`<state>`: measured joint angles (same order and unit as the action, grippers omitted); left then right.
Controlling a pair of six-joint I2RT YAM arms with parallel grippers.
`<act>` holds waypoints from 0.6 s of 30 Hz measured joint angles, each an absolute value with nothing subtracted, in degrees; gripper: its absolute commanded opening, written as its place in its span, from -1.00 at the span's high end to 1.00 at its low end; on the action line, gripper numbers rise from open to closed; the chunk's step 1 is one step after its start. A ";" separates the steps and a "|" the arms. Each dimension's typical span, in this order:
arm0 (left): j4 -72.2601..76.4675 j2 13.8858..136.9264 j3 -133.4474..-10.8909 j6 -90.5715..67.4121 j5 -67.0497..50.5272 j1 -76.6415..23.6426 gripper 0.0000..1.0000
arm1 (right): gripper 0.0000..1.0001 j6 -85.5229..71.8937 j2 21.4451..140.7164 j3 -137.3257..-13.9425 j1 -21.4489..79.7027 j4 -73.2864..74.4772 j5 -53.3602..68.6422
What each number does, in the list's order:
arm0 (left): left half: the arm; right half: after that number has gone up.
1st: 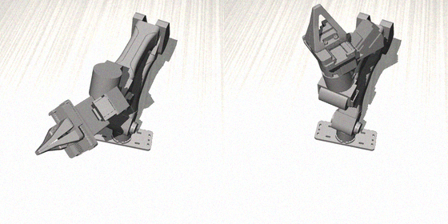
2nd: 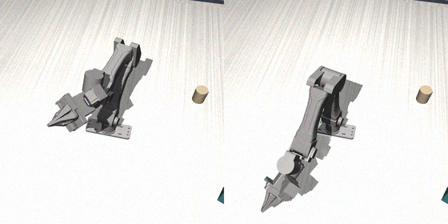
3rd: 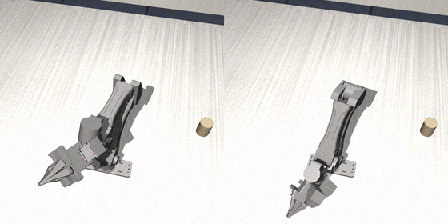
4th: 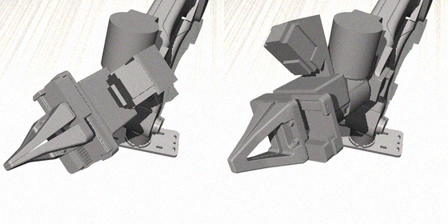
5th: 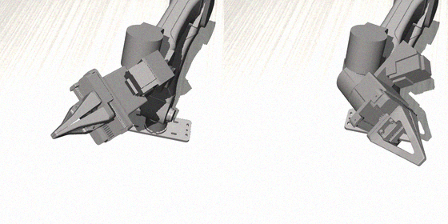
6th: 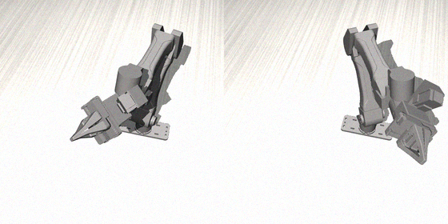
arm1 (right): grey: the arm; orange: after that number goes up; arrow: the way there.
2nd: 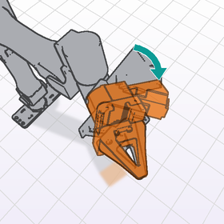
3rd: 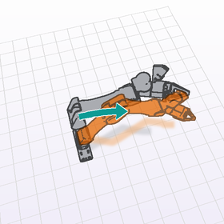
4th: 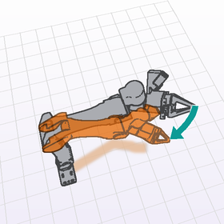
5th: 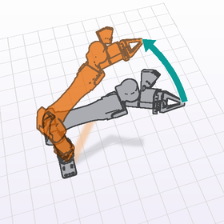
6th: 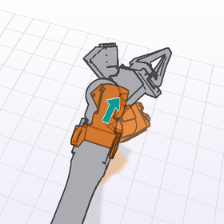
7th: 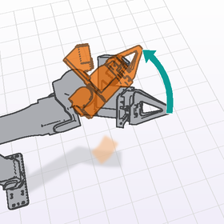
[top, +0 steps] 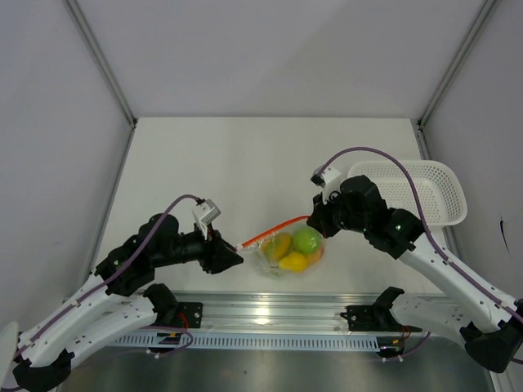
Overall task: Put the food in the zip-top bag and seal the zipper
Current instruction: Zip the zipper food storage bag at the center of the board, then place the zipper food storage bag at the center of the board.
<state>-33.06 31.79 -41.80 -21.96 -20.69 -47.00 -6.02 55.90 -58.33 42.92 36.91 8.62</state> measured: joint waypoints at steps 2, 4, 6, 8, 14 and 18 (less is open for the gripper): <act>-33.39 31.42 -41.80 -22.33 -19.55 -47.00 -0.55 | 1.00 -6.39 56.18 -58.04 43.59 36.34 7.94; -33.80 31.38 -41.85 -22.44 -17.61 -47.00 -0.85 | 1.00 -6.72 56.90 -57.98 44.97 35.59 7.42; -34.48 31.40 -42.09 -22.90 -15.40 -47.00 -0.90 | 1.00 -7.11 57.82 -57.98 46.28 34.68 6.70; -35.14 31.35 -42.74 -22.92 -13.58 -47.00 -0.92 | 1.00 -7.38 58.67 -57.98 46.89 34.00 6.44; -37.15 27.33 -46.59 -22.13 -5.48 -47.00 -0.99 | 1.00 -7.57 63.83 -59.16 45.58 32.27 4.12; -37.89 21.47 -48.25 -21.96 -0.01 -47.00 -0.99 | 1.00 -8.16 70.65 -62.92 41.21 31.18 3.38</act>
<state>-37.89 21.47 -48.25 -21.96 -0.01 -47.00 -8.16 70.65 -62.92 41.21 31.18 3.38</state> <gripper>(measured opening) 0.994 0.007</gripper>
